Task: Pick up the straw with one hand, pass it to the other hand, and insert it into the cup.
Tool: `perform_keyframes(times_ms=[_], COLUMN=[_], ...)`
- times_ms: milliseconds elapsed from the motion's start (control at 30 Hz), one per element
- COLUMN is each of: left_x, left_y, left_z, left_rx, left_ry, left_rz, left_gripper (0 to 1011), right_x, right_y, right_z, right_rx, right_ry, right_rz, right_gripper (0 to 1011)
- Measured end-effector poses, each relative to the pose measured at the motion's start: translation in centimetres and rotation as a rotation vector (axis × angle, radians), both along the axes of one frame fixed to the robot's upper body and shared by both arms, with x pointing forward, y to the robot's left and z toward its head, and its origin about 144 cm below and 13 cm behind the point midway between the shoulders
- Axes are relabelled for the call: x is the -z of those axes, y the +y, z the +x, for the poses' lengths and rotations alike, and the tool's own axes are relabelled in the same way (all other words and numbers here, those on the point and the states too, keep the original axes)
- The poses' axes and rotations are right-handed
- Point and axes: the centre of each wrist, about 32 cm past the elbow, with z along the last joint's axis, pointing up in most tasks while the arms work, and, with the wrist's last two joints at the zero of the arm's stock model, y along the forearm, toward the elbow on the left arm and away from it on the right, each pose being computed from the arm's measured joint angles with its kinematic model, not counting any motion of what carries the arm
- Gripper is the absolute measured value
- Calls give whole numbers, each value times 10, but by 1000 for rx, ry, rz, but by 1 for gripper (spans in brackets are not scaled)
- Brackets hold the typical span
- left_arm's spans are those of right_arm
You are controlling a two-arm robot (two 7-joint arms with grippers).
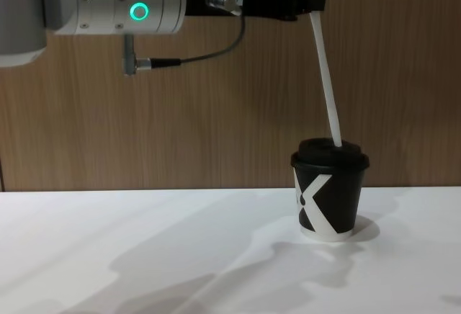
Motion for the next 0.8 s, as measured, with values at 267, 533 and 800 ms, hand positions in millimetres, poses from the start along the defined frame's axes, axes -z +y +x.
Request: perform_keyframes(times_ms=[267,533,800], left_x=[3,4,6], left_y=[-2,-3,-3], left_z=[4,7,9], left_rx=[3,10,16], left_ry=[6,14,25], left_rz=[3,7,14], left_gripper=[10,10,8], right_x=[0,0,0], right_y=[0,0,0], right_z=[0,0,0], right_rx=[0,0,0], right_ry=[0,0,0], right_rz=[0,0,0], right_gripper=[1001,1001,1001])
